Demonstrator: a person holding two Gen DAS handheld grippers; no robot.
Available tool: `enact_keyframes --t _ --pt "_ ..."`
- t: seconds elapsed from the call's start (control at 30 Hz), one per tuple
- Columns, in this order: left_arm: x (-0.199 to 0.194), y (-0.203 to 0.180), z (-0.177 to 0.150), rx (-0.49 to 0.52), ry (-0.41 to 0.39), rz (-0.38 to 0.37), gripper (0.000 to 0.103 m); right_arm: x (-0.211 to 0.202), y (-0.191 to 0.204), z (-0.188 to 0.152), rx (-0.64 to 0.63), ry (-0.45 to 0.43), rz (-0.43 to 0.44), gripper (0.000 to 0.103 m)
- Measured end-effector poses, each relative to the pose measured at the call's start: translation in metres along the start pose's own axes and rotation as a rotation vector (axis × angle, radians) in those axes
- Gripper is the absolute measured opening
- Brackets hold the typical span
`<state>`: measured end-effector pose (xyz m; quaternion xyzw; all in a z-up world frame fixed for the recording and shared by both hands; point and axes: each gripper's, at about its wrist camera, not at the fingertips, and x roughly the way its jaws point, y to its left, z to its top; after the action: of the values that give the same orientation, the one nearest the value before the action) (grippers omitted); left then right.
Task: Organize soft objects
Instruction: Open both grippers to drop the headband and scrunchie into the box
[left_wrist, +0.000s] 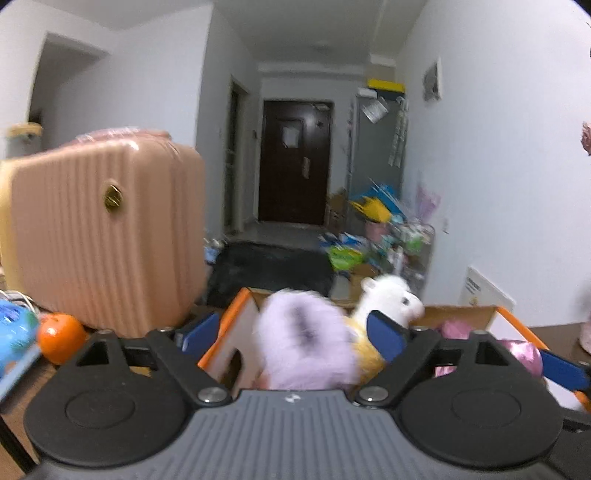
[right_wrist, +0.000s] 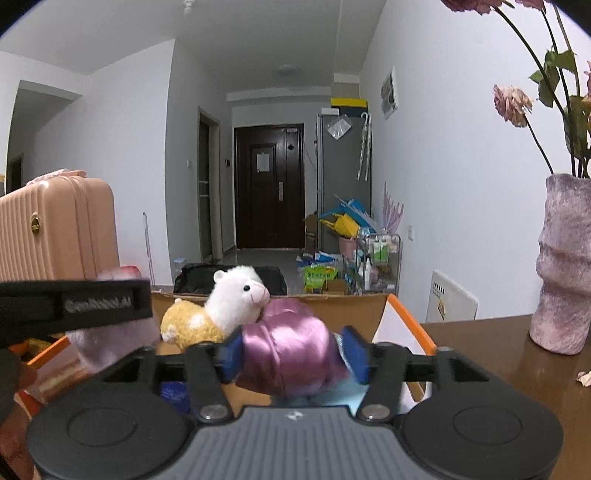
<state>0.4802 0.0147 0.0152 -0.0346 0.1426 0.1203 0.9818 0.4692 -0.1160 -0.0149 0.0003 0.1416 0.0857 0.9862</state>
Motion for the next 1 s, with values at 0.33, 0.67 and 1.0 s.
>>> enact_keyframes --t 0.33,0.67,1.0 --pt "-0.002 0.0 -0.002 -0.009 -0.02 0.014 0.103 -0.003 -0.009 -0.002 0.022 0.01 -0.033 0.103" --pt "-0.006 0.004 -0.004 -0.02 -0.009 0.023 0.103 -0.013 -0.018 -0.003 0.071 -0.019 -0.045 0.103" --pt "-0.024 0.014 -0.01 -0.022 0.001 0.002 0.103 -0.023 -0.024 -0.009 0.058 0.006 -0.027 0.103"
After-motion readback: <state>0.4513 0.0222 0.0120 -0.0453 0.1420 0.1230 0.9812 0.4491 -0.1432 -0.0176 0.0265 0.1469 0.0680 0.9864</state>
